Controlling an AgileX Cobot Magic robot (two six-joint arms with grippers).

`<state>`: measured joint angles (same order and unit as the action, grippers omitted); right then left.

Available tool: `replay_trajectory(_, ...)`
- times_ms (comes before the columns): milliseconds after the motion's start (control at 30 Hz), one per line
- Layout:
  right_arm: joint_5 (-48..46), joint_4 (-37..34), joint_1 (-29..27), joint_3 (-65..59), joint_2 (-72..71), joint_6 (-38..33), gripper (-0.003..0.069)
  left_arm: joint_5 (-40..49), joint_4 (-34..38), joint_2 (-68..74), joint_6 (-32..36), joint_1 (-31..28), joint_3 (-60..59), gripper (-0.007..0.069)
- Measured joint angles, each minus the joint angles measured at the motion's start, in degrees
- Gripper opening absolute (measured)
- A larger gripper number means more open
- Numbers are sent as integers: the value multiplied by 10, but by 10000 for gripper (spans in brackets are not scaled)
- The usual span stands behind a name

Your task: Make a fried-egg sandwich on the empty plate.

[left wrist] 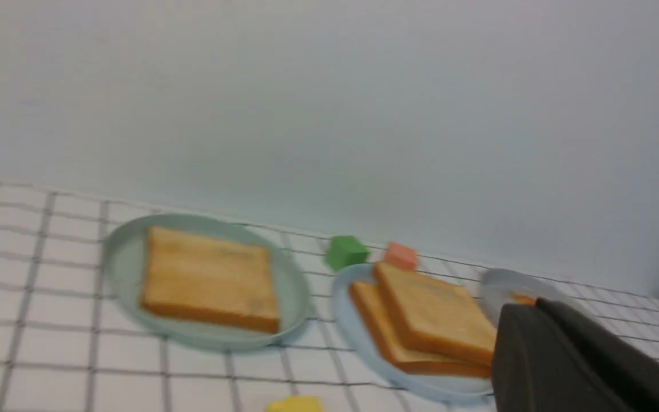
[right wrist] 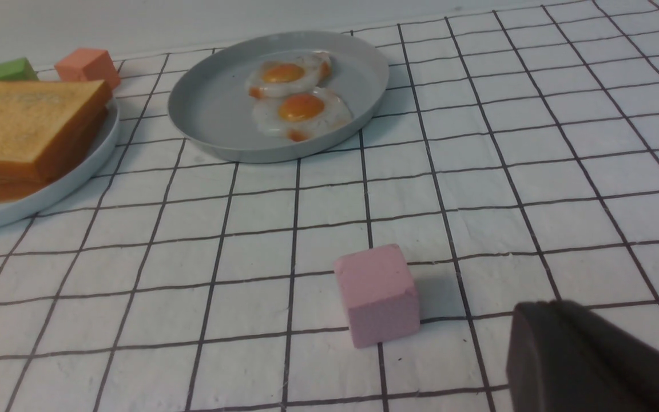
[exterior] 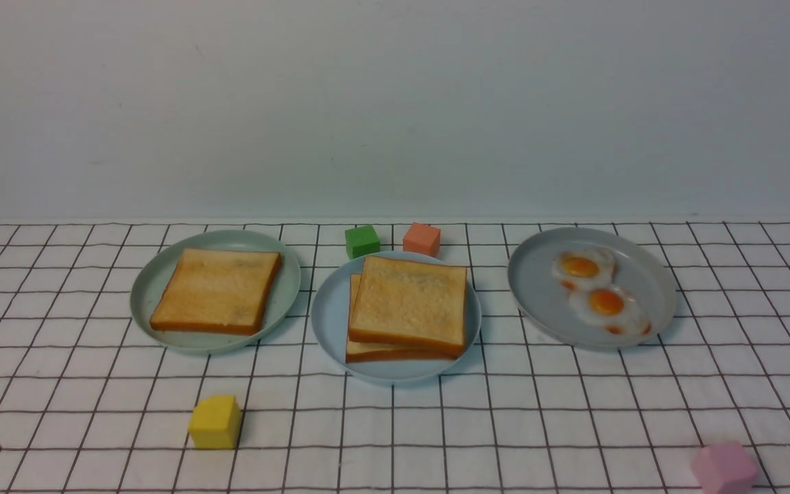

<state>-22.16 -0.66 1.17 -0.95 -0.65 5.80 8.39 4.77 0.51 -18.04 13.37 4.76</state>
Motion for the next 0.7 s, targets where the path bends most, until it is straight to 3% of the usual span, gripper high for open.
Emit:
replay_trajectory(200,0,0,0,0,0,1,20,110,-11,-12,-17,-81,-61,-13)
replay_trajectory(700,0,0,0,0,0,1,40,138,-13,-12,-17,-83,-65,-13)
